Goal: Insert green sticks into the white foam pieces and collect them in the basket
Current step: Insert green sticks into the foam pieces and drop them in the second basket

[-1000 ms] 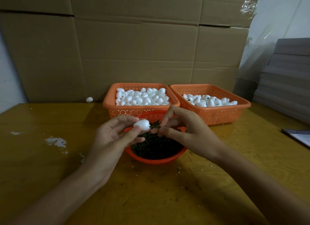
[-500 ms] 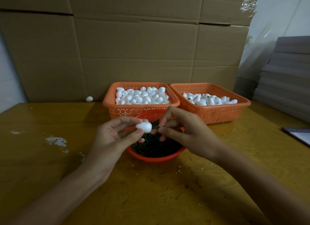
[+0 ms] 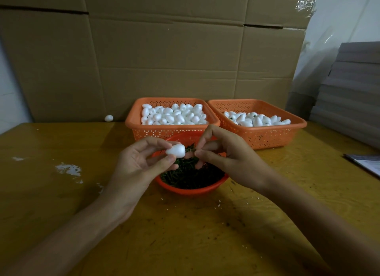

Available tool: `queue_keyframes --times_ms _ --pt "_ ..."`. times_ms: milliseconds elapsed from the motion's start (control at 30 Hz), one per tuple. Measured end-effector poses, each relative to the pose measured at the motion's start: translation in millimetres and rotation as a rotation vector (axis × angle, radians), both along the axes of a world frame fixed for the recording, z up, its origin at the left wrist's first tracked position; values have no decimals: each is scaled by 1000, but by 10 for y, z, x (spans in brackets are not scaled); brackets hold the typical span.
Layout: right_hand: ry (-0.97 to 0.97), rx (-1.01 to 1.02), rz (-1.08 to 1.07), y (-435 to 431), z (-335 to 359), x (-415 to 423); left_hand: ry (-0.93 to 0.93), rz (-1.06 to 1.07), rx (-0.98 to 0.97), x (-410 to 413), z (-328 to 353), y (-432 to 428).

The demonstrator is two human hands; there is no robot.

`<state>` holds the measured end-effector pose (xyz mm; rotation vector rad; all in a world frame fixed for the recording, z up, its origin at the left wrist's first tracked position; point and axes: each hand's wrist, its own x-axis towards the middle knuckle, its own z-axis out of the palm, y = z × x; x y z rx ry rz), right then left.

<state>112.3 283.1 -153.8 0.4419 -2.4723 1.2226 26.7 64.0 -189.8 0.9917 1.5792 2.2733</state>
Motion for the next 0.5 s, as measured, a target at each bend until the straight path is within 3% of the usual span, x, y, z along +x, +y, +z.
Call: queue_keyframes --times_ms 500 --pt "53 274 -31 -42 -41 7 168 54 -99 41 -28 15"
